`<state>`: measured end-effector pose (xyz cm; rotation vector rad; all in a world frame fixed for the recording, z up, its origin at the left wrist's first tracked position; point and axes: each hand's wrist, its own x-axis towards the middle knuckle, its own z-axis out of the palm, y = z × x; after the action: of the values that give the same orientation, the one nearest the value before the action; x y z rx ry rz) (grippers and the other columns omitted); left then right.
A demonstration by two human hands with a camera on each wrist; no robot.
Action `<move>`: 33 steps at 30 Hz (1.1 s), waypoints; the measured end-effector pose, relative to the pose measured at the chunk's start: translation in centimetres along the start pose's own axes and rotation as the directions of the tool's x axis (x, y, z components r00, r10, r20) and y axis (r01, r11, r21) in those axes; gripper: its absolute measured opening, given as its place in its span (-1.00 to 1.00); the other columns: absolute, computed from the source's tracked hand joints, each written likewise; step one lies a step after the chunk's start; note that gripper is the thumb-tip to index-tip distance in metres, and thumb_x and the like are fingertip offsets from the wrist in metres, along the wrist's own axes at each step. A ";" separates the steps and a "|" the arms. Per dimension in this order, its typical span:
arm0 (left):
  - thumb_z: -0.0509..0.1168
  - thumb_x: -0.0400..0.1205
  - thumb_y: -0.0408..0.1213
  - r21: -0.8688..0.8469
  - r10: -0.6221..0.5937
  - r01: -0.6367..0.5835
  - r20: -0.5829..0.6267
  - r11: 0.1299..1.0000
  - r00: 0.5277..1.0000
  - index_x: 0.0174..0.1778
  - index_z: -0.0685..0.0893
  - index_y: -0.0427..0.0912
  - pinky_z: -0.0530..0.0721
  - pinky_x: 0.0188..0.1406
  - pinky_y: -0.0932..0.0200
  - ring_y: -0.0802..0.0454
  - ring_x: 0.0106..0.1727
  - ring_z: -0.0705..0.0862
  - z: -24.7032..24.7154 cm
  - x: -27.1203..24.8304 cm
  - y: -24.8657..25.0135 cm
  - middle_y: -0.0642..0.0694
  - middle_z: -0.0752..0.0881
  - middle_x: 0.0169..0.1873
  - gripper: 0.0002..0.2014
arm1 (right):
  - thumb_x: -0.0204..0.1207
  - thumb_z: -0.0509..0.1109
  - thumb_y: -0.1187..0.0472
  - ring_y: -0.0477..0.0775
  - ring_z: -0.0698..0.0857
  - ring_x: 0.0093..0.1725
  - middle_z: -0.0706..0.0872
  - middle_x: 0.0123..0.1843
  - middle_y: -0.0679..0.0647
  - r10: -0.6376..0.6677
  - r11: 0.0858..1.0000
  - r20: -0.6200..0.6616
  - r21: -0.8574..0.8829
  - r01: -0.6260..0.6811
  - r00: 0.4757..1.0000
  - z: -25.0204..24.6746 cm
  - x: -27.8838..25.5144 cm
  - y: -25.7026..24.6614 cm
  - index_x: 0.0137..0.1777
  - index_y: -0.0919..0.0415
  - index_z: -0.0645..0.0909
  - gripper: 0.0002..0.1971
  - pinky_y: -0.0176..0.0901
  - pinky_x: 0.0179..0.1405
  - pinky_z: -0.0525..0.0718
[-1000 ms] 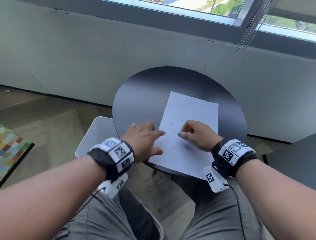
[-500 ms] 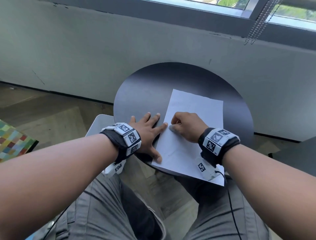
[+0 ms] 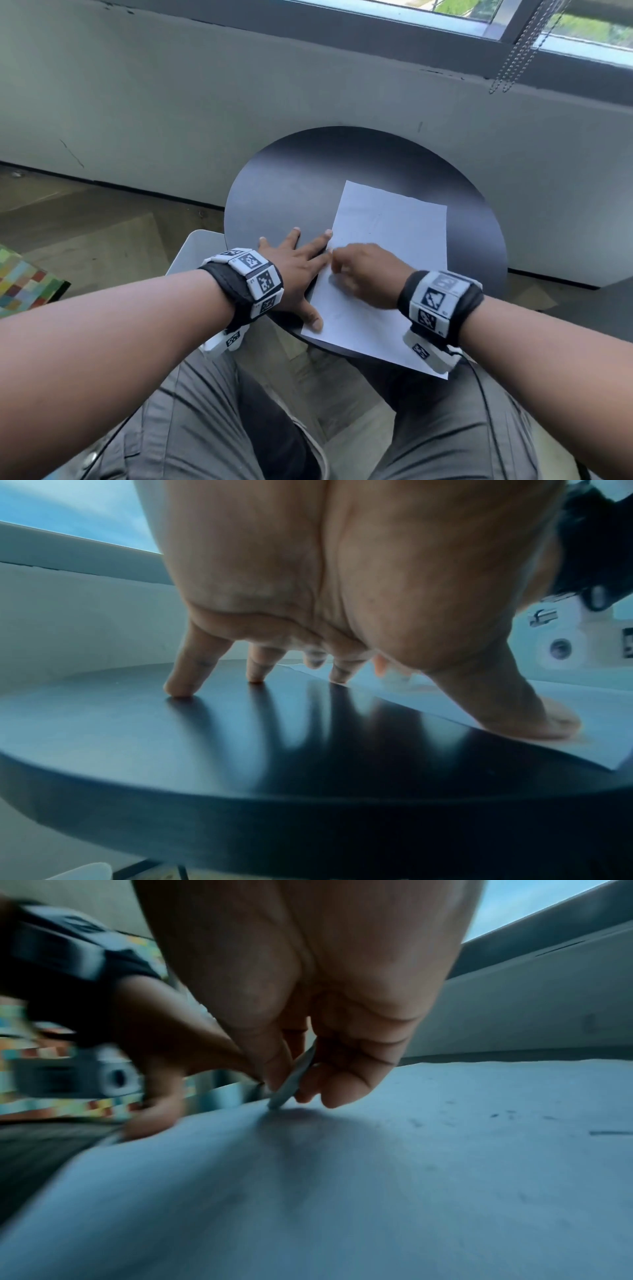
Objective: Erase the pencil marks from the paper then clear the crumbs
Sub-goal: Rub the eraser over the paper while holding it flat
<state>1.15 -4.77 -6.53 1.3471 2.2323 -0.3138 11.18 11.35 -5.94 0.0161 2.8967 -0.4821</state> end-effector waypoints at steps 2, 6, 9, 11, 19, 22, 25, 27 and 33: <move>0.32 0.17 0.66 -0.005 0.005 -0.005 0.020 1.000 1.000 0.73 -0.28 0.15 0.22 0.38 -0.77 -0.30 0.73 -0.28 -0.1 0.0 0.1 0.32 -0.45 0.65 0.38 | 0.62 0.32 0.08 0.16 0.60 0.01 0.68 0.00 0.09 -0.129 0.992 0.124 0.009 0.129 0.984 0.3 -1.3 -0.6 -0.01 0.10 0.57 -0.89 0.00 0.02 0.57; 0.27 0.19 0.68 0.026 0.003 -0.004 0.041 1.000 0.999 0.74 -0.30 0.10 0.27 0.34 -0.78 -0.30 0.73 -0.29 -0.2 0.0 0.1 0.32 -0.41 0.67 0.38 | 0.60 0.32 0.05 0.20 0.61 0.12 0.69 0.09 0.14 0.096 0.995 -0.014 -0.007 -0.096 0.995 -0.8 1.6 1.0 0.05 0.10 0.58 -0.85 -0.03 0.10 0.57; 0.30 0.21 0.66 0.041 -0.009 0.006 0.056 0.999 0.998 0.74 -0.31 0.09 0.34 0.32 -0.75 -0.32 0.73 -0.27 -0.5 0.0 0.3 0.31 -0.40 0.68 0.38 | 0.61 0.30 0.04 0.22 0.61 0.09 0.67 0.06 0.13 0.121 0.993 -0.095 -0.003 -0.121 0.988 -0.3 1.5 1.2 0.03 0.09 0.57 -0.86 -0.04 0.04 0.55; 0.32 0.22 0.63 0.044 -0.015 0.012 0.069 0.999 0.998 0.74 -0.31 0.08 0.37 0.32 -0.71 -0.33 0.73 -0.28 -0.7 0.0 0.5 0.30 -0.40 0.68 0.37 | 0.63 0.29 0.07 0.19 0.59 0.00 0.65 0.00 0.11 -0.050 0.999 0.002 0.006 0.050 0.999 0.7 -0.8 -0.1 0.03 0.10 0.56 -0.88 -0.02 -0.01 0.54; 0.34 0.26 0.61 0.083 -0.036 0.029 0.080 0.996 0.996 0.73 -0.35 0.06 0.44 0.37 -0.53 -0.34 0.74 -0.26 -1.0 -0.2 0.9 0.24 -0.37 0.70 0.36 | 0.63 0.31 0.03 0.21 0.60 0.13 0.67 0.10 0.13 0.176 0.984 -0.078 0.020 -0.175 0.981 -0.3 0.5 1.6 0.08 0.11 0.55 -0.83 -0.04 0.06 0.54; 0.35 0.26 0.60 0.077 -0.036 0.030 0.082 0.997 0.996 0.73 -0.34 0.05 0.45 0.39 -0.49 -0.35 0.74 -0.24 -0.9 -0.1 1.0 0.22 -0.37 0.71 0.37 | 0.65 0.28 0.06 0.16 0.59 0.04 0.64 0.04 0.09 -0.036 0.999 0.025 0.023 0.036 0.999 1.0 -1.9 -0.5 0.07 0.09 0.53 -0.87 -0.03 0.01 0.54; 0.37 0.25 0.58 0.078 -0.045 0.039 0.086 0.996 0.995 0.74 -0.32 0.04 0.45 0.40 -0.46 -0.37 0.74 -0.23 -1.0 0.0 1.2 0.21 -0.36 0.71 0.38 | 0.66 0.27 0.10 0.16 0.58 0.04 0.64 0.07 0.12 -0.138 0.990 0.110 -0.008 0.140 0.984 0.9 -2.3 -1.2 0.13 0.13 0.54 -0.85 -0.02 0.03 0.52; 0.38 0.26 0.57 0.086 -0.055 0.048 0.084 0.995 0.995 0.74 -0.32 0.04 0.44 0.42 -0.48 -0.36 0.74 -0.23 -1.1 0.0 1.4 0.21 -0.35 0.72 0.38 | 0.66 0.28 0.06 0.21 0.60 0.13 0.65 0.14 0.15 0.047 0.999 0.012 -0.013 -0.047 0.999 0.0 -0.5 0.1 0.15 0.12 0.55 -0.81 -0.03 0.10 0.53; 0.38 0.27 0.58 0.080 -0.058 0.051 0.091 0.996 0.994 0.74 -0.35 0.05 0.42 0.43 -0.48 -0.34 0.74 -0.24 -1.0 0.0 1.3 0.22 -0.36 0.71 0.38 | 0.68 0.20 0.12 0.19 0.58 0.07 0.60 0.10 0.14 -0.032 0.998 0.056 -0.060 0.035 0.998 0.9 -2.6 -1.7 0.20 0.14 0.51 -0.82 -0.03 0.00 0.48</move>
<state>2.01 -3.66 -5.62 1.2852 2.2026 -0.4772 13.87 9.53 -5.73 -0.0542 2.8606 -0.3932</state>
